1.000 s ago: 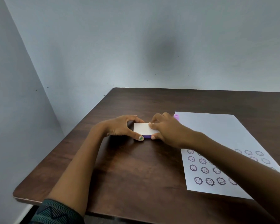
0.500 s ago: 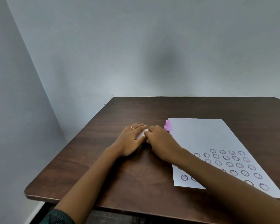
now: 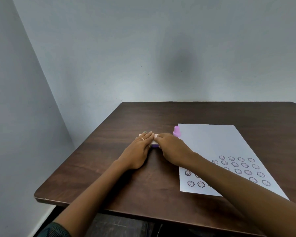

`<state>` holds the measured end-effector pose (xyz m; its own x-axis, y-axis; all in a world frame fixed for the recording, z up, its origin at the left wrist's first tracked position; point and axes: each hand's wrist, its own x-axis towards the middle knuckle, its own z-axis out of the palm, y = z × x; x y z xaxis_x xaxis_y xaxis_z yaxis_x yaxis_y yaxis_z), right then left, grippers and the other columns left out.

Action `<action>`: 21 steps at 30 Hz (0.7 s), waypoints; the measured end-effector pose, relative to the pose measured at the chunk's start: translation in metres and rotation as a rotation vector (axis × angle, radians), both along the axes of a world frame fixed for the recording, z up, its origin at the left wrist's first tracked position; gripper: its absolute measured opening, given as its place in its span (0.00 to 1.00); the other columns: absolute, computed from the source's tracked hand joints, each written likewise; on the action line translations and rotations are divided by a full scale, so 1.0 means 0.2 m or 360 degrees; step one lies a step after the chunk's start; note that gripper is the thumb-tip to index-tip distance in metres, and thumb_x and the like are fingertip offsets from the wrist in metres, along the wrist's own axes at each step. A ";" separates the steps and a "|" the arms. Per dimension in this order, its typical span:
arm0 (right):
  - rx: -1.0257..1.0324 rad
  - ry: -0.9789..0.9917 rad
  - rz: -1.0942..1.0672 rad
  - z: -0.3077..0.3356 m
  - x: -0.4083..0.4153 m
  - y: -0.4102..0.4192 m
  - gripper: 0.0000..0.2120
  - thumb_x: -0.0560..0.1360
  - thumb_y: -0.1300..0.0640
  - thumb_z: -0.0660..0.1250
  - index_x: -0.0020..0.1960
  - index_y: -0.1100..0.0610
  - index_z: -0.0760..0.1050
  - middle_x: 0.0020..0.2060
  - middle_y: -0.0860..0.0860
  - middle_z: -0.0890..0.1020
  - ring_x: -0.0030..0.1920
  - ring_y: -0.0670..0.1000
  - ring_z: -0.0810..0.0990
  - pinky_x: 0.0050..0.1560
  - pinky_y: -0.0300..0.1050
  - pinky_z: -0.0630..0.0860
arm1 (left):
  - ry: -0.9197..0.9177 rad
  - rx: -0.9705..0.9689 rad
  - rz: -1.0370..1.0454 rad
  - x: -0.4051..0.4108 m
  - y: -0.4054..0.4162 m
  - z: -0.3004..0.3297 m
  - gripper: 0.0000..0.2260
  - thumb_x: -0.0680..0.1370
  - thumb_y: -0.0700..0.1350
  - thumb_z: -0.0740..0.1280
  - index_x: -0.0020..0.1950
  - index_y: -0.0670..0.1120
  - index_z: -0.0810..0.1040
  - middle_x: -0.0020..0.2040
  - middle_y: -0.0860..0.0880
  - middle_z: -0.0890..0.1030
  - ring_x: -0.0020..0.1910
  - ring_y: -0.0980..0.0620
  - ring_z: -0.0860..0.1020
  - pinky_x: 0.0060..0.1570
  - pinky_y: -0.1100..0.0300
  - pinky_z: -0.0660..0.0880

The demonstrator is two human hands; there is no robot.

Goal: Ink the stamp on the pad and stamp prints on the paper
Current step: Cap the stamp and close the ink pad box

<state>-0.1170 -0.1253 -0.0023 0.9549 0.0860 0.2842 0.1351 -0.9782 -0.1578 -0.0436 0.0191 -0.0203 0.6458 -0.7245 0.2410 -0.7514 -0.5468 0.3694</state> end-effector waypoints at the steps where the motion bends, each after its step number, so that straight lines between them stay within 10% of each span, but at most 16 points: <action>1: -0.0019 0.0022 -0.0012 0.00 0.02 -0.01 0.13 0.75 0.63 0.57 0.57 0.62 0.73 0.57 0.58 0.78 0.58 0.56 0.74 0.65 0.59 0.66 | -0.0002 0.0010 -0.0005 0.02 -0.01 0.00 0.22 0.82 0.39 0.53 0.76 0.44 0.56 0.77 0.47 0.56 0.77 0.51 0.50 0.74 0.62 0.46; 10: 0.0052 -0.0323 -0.0158 0.21 0.13 -0.24 0.12 0.75 0.55 0.61 0.56 0.56 0.78 0.56 0.54 0.80 0.56 0.57 0.74 0.55 0.52 0.73 | 0.0057 0.0061 0.0116 0.33 -0.05 0.02 0.21 0.82 0.41 0.52 0.76 0.48 0.58 0.77 0.50 0.57 0.77 0.49 0.50 0.74 0.60 0.47; 21: 0.0519 0.0030 -0.0235 0.10 0.18 -0.39 0.20 0.69 0.53 0.71 0.59 0.57 0.75 0.58 0.54 0.80 0.49 0.46 0.73 0.48 0.38 0.68 | 0.0133 -0.0048 0.0139 0.48 -0.11 0.01 0.21 0.82 0.40 0.52 0.75 0.50 0.60 0.76 0.54 0.59 0.77 0.52 0.50 0.72 0.62 0.47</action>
<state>-0.0812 -0.2042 0.0179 0.9556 -0.1455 0.2564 -0.0098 -0.8848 -0.4658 0.0521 -0.0020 -0.0189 0.7248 -0.6579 0.2044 -0.6672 -0.5964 0.4462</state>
